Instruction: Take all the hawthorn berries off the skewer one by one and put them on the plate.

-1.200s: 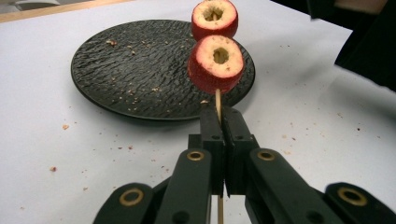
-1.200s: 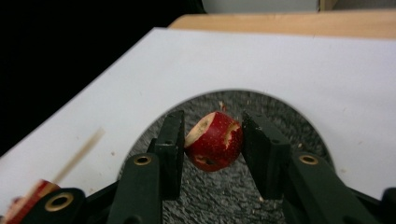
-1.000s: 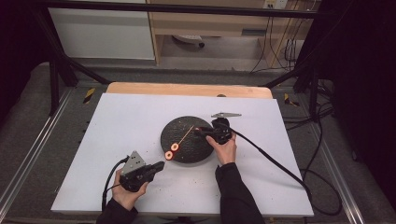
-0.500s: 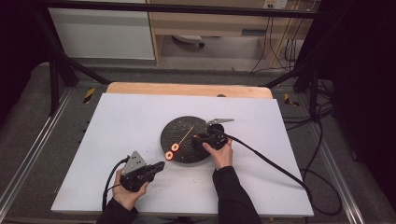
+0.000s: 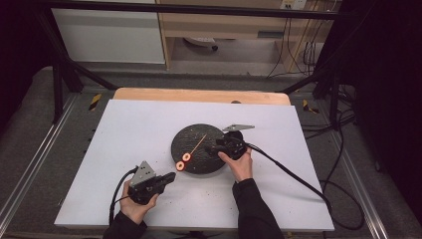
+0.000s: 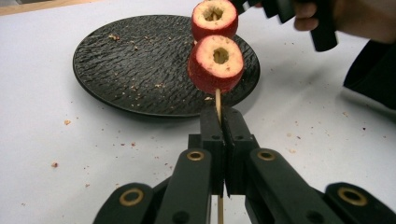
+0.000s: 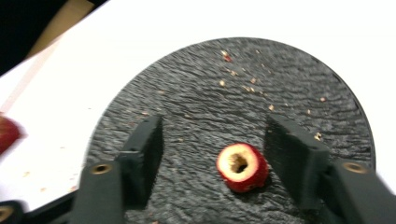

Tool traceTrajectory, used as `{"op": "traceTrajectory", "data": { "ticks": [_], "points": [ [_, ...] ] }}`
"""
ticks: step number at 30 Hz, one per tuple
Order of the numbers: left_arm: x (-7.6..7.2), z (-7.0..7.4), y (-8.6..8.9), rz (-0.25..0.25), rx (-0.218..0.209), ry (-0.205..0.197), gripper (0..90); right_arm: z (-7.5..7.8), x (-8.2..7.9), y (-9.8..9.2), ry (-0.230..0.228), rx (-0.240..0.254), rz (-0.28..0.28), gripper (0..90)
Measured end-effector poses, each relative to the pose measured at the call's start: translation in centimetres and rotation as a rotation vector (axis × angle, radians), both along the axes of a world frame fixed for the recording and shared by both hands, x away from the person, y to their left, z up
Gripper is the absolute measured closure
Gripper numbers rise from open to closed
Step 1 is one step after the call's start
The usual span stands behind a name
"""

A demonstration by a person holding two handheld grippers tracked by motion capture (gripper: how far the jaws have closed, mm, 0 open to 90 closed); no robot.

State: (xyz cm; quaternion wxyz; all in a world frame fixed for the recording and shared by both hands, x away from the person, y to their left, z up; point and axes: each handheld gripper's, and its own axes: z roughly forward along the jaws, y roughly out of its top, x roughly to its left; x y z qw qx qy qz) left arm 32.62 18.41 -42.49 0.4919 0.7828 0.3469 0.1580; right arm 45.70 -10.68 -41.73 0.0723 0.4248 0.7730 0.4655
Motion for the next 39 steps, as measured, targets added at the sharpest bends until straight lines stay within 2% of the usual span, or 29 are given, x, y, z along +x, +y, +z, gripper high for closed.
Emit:
{"op": "traceTrajectory", "data": {
  "ticks": [4, 6, 7, 11, 18, 23, 25, 27, 31, 39],
  "points": [
    [0.0, 0.0, -0.1, -0.002, 0.002, 0.0, 88.3, 1.3, -1.3, -0.2, -0.006, 0.028, 0.024, 17.3],
    [0.0, 0.0, -0.1, -0.001, 0.002, 0.001, 88.3, 1.5, -1.5, -0.3, -0.007, 0.031, 0.031, 14.7],
    [0.0, 0.0, -0.1, -0.001, 0.003, 0.0, 88.3, 1.9, -2.1, -0.3, 0.0, 0.038, 0.042, 8.8],
    [0.0, -0.1, -0.2, -0.003, 0.007, 0.0, 88.3, 2.3, -3.2, -0.4, 0.005, 0.048, 0.07, 4.4],
    [-0.1, -0.1, -0.6, -0.01, 0.01, 0.0, 88.3, 2.6, -5.3, -0.5, -0.01, 0.086, 0.097, 3.4],
    [-0.2, -0.3, -1.1, -0.023, 0.016, 0.001, 88.3, 2.3, -6.2, -0.5, -0.012, 0.104, 0.107, 4.0],
    [-0.3, -0.3, -1.2, -0.028, 0.018, 0.0, 88.4, 2.2, -6.3, -0.4, -0.012, 0.108, 0.108, 4.1],
    [-0.4, -0.3, -1.4, -0.034, 0.02, -0.001, 88.3, 1.8, -6.7, -0.5, -0.012, 0.133, 0.108, 4.9],
    [-0.6, -0.4, -1.8, -0.046, 0.029, 0.0, 88.3, 1.3, -7.0, -0.5, -0.011, 0.142, 0.106, 5.9],
    [-0.9, -0.6, -2.4, -0.064, 0.037, 0.0, 88.3, 0.7, -7.3, -0.4, -0.003, 0.174, 0.116, 15.7]
  ]
}}
